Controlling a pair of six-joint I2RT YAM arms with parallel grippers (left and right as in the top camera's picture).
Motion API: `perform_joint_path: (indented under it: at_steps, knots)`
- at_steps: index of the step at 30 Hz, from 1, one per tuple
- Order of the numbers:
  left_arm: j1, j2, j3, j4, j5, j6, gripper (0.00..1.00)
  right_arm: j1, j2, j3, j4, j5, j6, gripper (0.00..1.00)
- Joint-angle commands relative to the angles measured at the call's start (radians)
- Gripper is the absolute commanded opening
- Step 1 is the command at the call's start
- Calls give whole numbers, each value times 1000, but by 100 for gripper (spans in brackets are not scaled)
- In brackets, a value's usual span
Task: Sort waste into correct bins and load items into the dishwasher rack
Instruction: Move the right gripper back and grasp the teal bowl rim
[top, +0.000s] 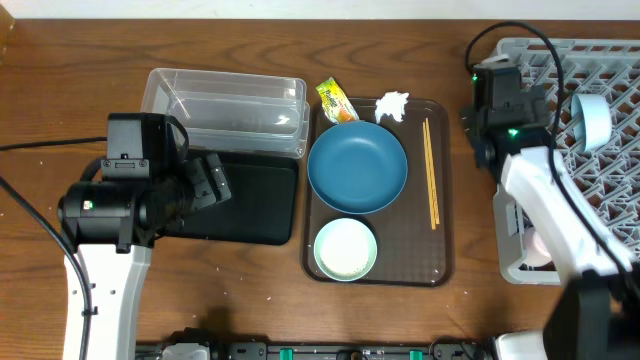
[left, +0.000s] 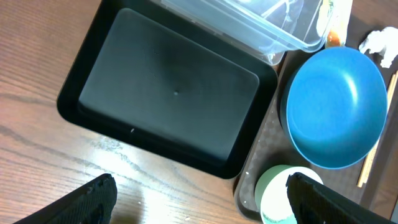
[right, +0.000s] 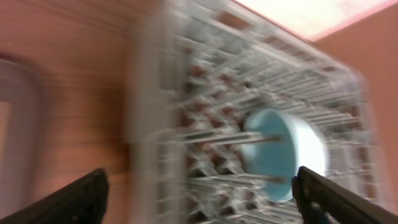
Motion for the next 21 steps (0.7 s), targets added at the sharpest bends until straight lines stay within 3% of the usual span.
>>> perform_joint_path:
  at_steps: [1, 6, 12, 16, 18, 19, 21]
  knots:
    - [5, -1, 0, 1, -13, -6, 90, 74, -63, 9, -86, -296, 237, 86]
    - [5, -1, 0, 1, -13, -6, 89, 154, -47, 5, -241, -494, 452, 81]
    - [5, -1, 0, 1, -13, -5, 89, 202, 49, 4, -308, -502, 702, 76]
    - [5, -1, 0, 1, -13, -5, 89, 202, 130, 4, -298, -532, 771, 71]
    - [5, -1, 0, 1, -13, -5, 90, 202, 171, 4, -290, -563, 771, 63]
    - [5, -1, 0, 1, -13, -5, 90, 204, 191, 4, -288, -565, 784, 51]
    - [5, -1, 0, 1, -13, -5, 90, 204, 237, 4, -286, -565, 827, 43]
